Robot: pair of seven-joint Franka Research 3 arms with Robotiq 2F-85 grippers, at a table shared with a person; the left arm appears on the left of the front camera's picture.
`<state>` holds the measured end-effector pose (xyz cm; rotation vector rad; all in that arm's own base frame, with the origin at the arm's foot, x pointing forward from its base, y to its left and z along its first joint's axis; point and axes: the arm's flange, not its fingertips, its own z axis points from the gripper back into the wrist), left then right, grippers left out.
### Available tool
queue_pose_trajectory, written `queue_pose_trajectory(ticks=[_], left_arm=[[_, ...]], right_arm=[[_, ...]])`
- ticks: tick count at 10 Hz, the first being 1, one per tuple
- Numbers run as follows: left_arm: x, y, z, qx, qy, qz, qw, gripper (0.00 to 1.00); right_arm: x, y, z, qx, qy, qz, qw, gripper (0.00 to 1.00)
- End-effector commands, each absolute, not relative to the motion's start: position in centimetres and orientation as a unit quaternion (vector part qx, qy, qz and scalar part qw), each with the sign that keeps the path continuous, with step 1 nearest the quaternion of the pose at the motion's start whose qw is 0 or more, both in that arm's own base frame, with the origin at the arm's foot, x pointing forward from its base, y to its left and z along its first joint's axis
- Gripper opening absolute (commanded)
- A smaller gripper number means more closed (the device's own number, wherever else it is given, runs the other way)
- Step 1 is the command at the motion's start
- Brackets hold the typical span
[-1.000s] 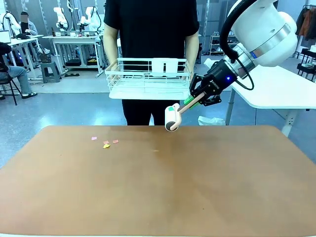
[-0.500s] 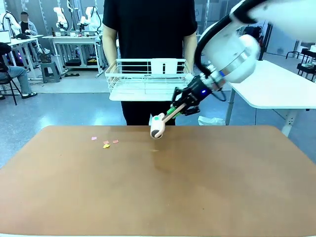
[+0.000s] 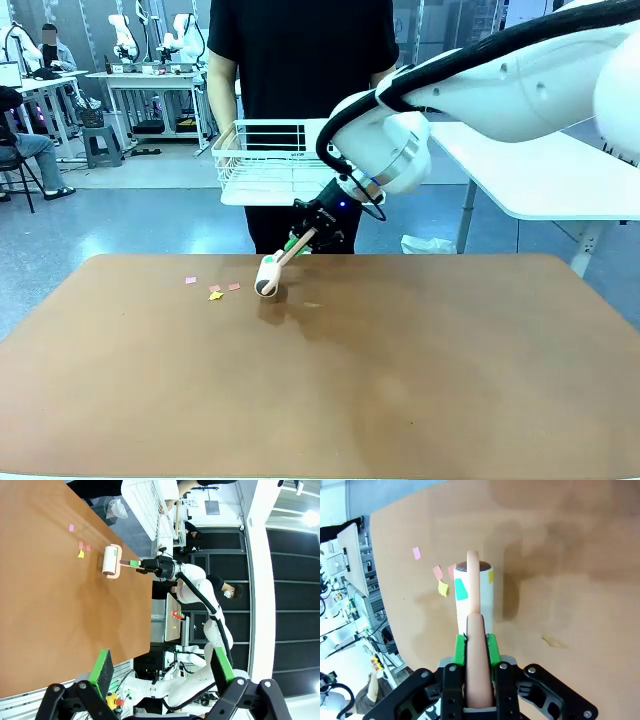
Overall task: Clean the table.
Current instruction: Clean the table with the Lint Roller when the human lifts the Dish drying rack.
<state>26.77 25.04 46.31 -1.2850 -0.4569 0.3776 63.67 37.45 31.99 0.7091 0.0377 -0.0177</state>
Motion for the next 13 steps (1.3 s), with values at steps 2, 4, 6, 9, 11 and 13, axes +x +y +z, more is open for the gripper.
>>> queue_pose_trajectory(ticks=[2, 4, 6, 9, 11, 13], left_arm=[[26.5, 25.2, 46.4, -0.598, -0.213, 0.169, 0.754, 1.00], [26.5, 25.2, 46.4, -0.598, -0.213, 0.169, 0.754, 1.00], [26.5, 25.2, 46.4, -0.598, -0.213, 0.169, 0.754, 1.00], [26.5, 25.2, 46.4, -0.598, -0.213, 0.169, 0.754, 1.00], [26.5, 25.2, 46.4, -0.598, -0.213, 0.169, 0.754, 1.00], [26.5, 25.2, 46.4, -0.598, -0.213, 0.169, 0.754, 1.00]], right_arm=[[66.1, 40.4, 32.0, 0.349, 0.033, -0.029, 0.936, 0.21], [66.4, 40.9, 31.7, 0.347, 0.033, -0.035, 0.936, 0.21], [66.4, 41.4, 30.7, 0.346, 0.036, -0.032, 0.937, 0.21], [65.8, 42.3, 27.2, 0.332, 0.067, -0.036, 0.940, 0.21], [65.2, 43.7, 26.1, 0.331, 0.078, -0.031, 0.940, 0.21], [65.0, 47.5, 25.1, 0.339, 0.088, -0.018, 0.936, 0.21]])
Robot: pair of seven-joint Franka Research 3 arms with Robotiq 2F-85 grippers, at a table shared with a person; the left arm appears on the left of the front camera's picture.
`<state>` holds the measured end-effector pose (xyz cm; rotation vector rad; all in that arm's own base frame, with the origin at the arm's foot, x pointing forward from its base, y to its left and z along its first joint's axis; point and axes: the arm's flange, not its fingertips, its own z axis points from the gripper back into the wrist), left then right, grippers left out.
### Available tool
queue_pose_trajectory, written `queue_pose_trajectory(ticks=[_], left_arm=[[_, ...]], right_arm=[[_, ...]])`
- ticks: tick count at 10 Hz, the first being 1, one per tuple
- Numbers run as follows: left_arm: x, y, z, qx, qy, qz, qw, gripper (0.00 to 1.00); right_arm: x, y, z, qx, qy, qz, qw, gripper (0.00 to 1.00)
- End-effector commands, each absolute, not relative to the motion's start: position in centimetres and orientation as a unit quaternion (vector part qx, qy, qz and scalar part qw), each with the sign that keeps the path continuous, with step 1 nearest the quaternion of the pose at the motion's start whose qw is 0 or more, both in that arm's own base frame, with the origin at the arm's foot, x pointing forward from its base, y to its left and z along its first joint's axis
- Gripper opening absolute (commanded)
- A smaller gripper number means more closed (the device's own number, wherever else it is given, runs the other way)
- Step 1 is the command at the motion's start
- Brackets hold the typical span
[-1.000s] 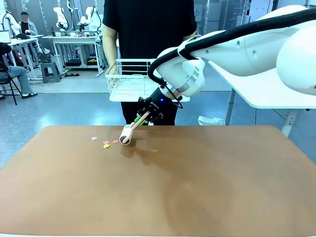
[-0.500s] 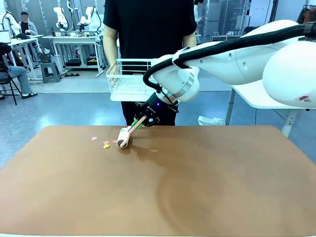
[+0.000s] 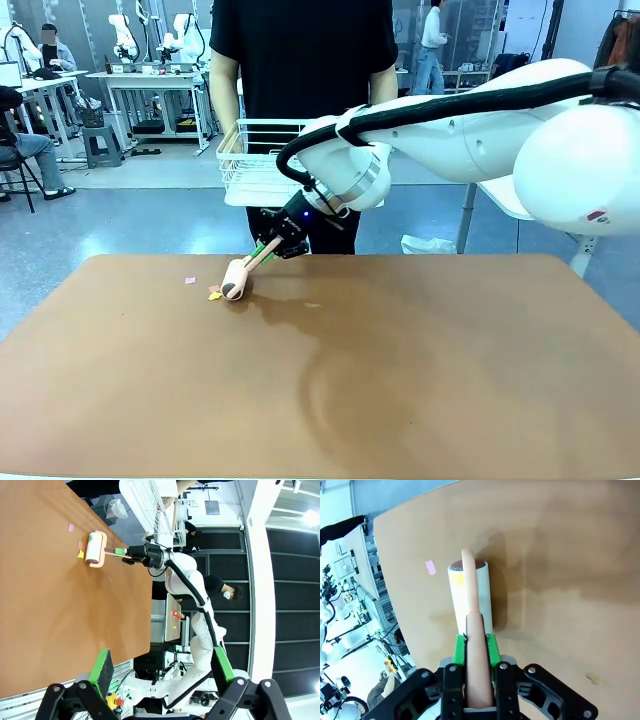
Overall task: Clean the table.
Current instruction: Clean the table with the Lint Roller when the human lifts the Dish drying rack.
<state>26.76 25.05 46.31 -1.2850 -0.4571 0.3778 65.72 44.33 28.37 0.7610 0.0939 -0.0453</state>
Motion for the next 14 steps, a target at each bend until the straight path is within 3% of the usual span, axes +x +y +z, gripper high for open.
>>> queue_pose_trajectory(ticks=[1, 3, 7, 10, 14], left_arm=[[26.5, 25.2, 46.4, -0.598, -0.213, 0.169, 0.754, 1.00], [26.5, 25.2, 46.4, -0.598, -0.213, 0.169, 0.754, 1.00], [26.5, 25.2, 46.4, -0.598, -0.213, 0.169, 0.754, 1.00], [26.5, 25.2, 46.4, -0.598, -0.213, 0.169, 0.754, 1.00], [26.5, 25.2, 46.4, -0.598, -0.213, 0.169, 0.754, 1.00]], right_arm=[[64.8, 51.0, 24.2, 0.338, 0.116, 0.002, 0.934, 0.21], [64.7, 55.3, 23.6, 0.346, 0.150, 0.013, 0.926, 0.21], [63.8, 60.1, 23.3, 0.357, 0.142, 0.032, 0.923, 0.21], [64.2, 58.6, 25.2, 0.383, 0.111, 0.023, 0.917, 0.21], [63.1, 53.9, 30.4, 0.405, 0.091, 0.087, 0.905, 0.21]])
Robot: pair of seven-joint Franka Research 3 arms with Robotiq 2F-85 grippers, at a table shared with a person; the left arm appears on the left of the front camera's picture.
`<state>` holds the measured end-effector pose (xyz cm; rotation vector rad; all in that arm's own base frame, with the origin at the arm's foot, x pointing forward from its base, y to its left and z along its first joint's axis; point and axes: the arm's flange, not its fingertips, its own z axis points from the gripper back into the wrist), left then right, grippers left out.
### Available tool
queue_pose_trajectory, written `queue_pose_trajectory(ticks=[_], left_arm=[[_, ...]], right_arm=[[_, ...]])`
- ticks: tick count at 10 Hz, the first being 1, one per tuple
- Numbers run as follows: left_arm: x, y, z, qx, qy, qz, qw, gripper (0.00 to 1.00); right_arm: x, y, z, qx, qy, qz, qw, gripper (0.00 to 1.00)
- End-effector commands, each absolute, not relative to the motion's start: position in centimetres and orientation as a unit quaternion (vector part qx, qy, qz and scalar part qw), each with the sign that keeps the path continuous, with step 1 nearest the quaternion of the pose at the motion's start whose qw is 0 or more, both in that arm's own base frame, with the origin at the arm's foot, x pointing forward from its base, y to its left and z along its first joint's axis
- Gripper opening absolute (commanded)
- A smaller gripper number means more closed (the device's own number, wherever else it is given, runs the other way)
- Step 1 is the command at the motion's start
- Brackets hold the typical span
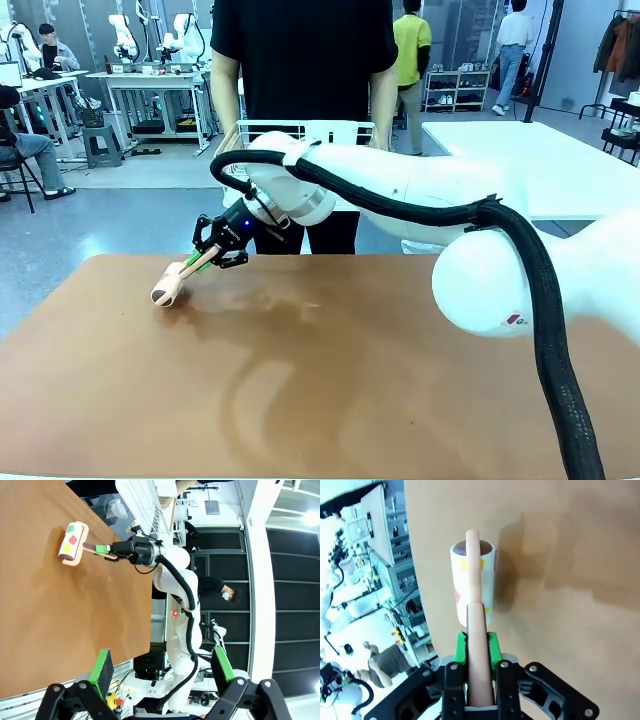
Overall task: Clean the table.
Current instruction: Clean the table with the Lint Roller when the human lifts the Dish drying rack.
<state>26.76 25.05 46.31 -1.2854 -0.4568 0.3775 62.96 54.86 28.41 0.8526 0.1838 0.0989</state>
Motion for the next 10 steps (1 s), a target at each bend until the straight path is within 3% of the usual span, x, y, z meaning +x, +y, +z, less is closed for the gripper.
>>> queue_pose_trajectory(ticks=[1, 5, 8, 10], left_arm=[[26.5, 25.2, 46.4, -0.598, -0.213, 0.169, 0.754, 1.00], [26.5, 25.2, 46.4, -0.598, -0.213, 0.169, 0.754, 1.00], [26.5, 25.2, 46.4, -0.598, -0.213, 0.169, 0.754, 1.00], [26.5, 25.2, 46.4, -0.598, -0.213, 0.169, 0.754, 1.00]], right_arm=[[61.7, 51.2, 34.0, 0.410, 0.074, 0.087, 0.905, 0.21], [54.3, 40.7, 43.1, 0.291, 0.069, 0.036, 0.954, 0.21], [49.4, 33.8, 44.6, 0.085, 0.113, -0.009, 0.990, 0.21], [45.6, 27.9, 46.1, 0.051, 0.093, -0.045, 0.993, 0.21]])
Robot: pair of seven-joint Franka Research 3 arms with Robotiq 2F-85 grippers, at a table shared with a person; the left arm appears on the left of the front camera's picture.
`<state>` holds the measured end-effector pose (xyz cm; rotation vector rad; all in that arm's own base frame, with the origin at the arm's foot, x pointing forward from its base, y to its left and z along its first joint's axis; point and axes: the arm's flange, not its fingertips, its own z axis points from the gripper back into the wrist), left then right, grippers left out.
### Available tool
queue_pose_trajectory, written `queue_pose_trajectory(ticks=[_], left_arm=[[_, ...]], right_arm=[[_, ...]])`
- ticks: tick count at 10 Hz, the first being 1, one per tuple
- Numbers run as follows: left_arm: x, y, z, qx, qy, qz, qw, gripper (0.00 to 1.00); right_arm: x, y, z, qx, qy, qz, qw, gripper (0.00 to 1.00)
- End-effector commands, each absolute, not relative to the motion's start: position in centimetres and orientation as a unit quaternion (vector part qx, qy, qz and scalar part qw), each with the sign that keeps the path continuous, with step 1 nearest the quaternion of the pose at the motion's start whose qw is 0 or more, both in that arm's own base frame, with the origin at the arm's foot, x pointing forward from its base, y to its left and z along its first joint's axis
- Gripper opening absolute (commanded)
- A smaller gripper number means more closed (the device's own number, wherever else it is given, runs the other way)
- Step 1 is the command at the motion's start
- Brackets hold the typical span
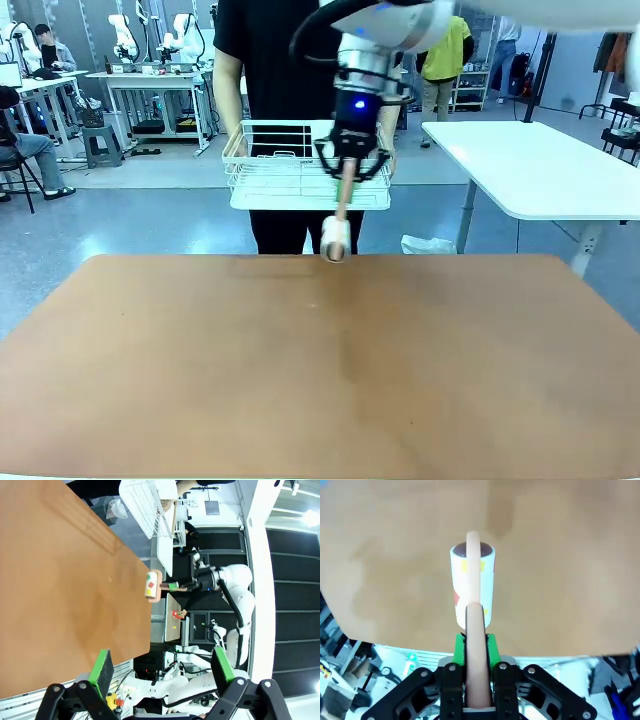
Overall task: Clean the table.
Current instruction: Clean the table with the Lint Roller when the human lifts the Dish drying rack.
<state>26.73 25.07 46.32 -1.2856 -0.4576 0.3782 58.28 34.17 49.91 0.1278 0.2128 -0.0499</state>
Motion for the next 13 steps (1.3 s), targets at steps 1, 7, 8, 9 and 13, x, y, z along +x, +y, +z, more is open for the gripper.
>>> queue_pose_trajectory(ticks=[1, 7, 8, 9, 13], left_arm=[[26.5, 25.2, 46.4, -0.598, -0.213, 0.169, 0.754, 1.00], [26.5, 25.2, 46.4, -0.598, -0.213, 0.169, 0.754, 1.00], [26.5, 25.2, 46.4, -0.598, -0.213, 0.169, 0.754, 1.00], [26.5, 25.2, 46.4, -0.598, -0.213, 0.169, 0.754, 1.00], [26.5, 25.2, 46.4, -0.598, -0.213, 0.169, 0.754, 1.00]], right_arm=[[43.5, 25.3, 46.3, 0.009, 0.090, -0.044, 0.995, 0.21], [36.8, 11.9, 43.8, 0.007, 0.018, -0.013, 1.000, 0.21], [36.9, 10.5, 42.9, 0.010, 0.012, -0.006, 1.000, 0.21], [37.4, 10.0, 42.7, 0.028, -0.006, 0.001, 1.000, 0.21], [36.7, 11.0, 43.6, -0.013, 0.034, -0.021, 0.999, 0.21]])
